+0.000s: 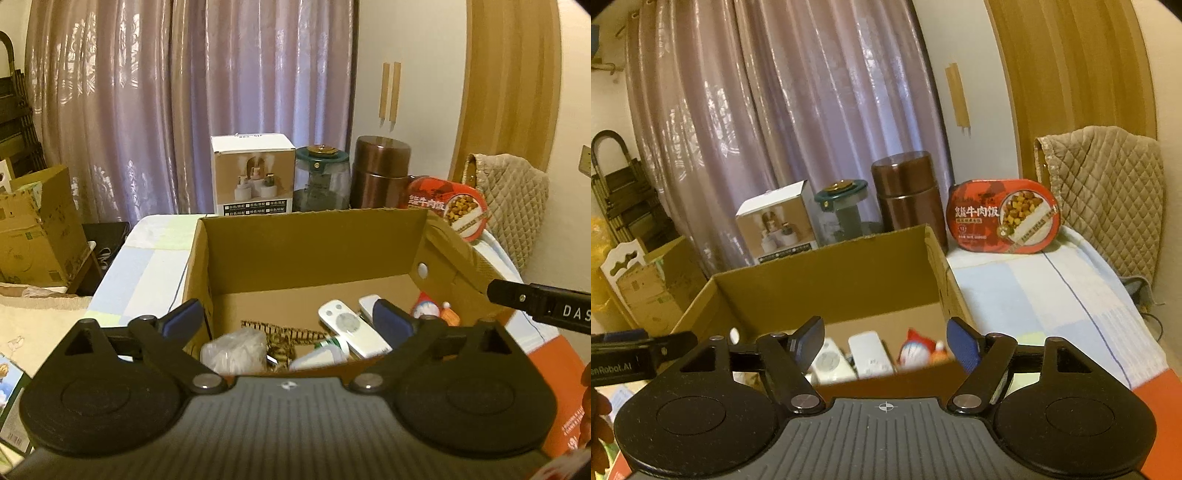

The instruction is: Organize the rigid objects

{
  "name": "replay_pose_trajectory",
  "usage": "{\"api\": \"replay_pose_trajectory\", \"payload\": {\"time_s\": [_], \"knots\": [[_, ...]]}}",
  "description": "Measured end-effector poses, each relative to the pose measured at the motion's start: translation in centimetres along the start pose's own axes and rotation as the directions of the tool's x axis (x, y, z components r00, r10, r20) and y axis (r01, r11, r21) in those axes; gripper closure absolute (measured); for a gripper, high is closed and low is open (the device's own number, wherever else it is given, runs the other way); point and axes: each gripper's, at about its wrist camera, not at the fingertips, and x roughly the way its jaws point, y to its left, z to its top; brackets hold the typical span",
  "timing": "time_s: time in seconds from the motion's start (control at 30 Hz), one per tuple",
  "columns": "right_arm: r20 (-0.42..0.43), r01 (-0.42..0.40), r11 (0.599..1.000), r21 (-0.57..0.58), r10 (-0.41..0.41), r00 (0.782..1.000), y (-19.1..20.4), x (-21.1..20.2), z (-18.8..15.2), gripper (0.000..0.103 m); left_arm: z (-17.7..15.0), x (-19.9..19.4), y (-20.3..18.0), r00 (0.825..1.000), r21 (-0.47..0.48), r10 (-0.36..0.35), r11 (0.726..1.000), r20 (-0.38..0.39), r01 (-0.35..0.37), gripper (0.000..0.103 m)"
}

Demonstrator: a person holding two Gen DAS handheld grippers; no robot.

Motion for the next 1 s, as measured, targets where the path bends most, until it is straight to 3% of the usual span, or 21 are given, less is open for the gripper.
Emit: {"api": "replay_pose_trajectory", "payload": {"time_s": [0.2, 0.3, 0.6, 0.8, 1.0], "knots": [[-0.009, -0.015, 1.000, 0.006, 0.015, 1.000, 0.0, -4.5, -1.5, 0.030, -1.9, -5.3, -0.8, 1.000, -0.035, -0.006, 0.999, 0.016, 0.006, 0.002], [-0.020, -0.004, 1.000, 0.006, 0.004, 1.000, -0.2, -7.1, -2.6, 0.030, -3.4, -8.3, -1.1, 1.000, -0.052, -0.023, 0.998, -0.012, 0.022, 0.002], [-0.076, 0.006, 1.000, 0.013, -0.005, 0.997, -0.7, -16.6, -6.4, 0.029, -8.3, -17.2, -2.5, 0.997, 0.008, 0.029, 1.000, -0.071, -0.028, 0.002], [-0.117, -0.009, 1.000, 0.005, 0.010, 0.993, -0.1, -22.0, -8.3, 0.029, -9.8, -22.3, -3.3, 0.997, -0.036, 0.000, 0.999, -0.075, -0.003, 0.002], [-0.154, -0.019, 1.000, -0.008, 0.017, 0.988, 0.9, -26.7, -9.7, 0.029, -10.6, -26.5, -4.2, 0.998, -0.052, 0.041, 0.998, -0.057, -0.044, 0.002]]}}
